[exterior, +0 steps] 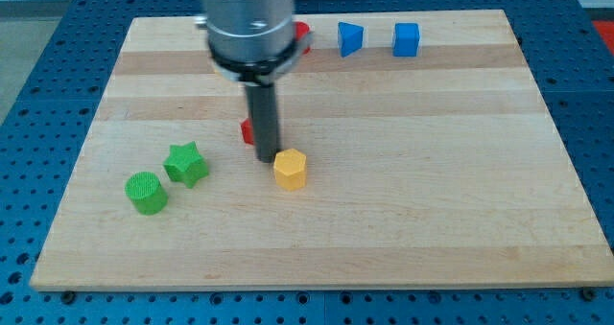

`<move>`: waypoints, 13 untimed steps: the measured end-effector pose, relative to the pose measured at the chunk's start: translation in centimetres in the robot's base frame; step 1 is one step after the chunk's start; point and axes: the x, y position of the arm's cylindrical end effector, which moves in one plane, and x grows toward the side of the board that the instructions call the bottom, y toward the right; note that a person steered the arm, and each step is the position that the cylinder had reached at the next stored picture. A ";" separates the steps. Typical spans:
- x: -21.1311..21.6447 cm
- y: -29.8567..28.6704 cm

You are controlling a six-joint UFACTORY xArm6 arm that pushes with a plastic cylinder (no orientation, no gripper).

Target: Slide the red star to the left of the red circle

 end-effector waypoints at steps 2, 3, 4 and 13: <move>-10.6 -7.7; -11.0 -17.7; -18.8 -17.4; -8.5 0.5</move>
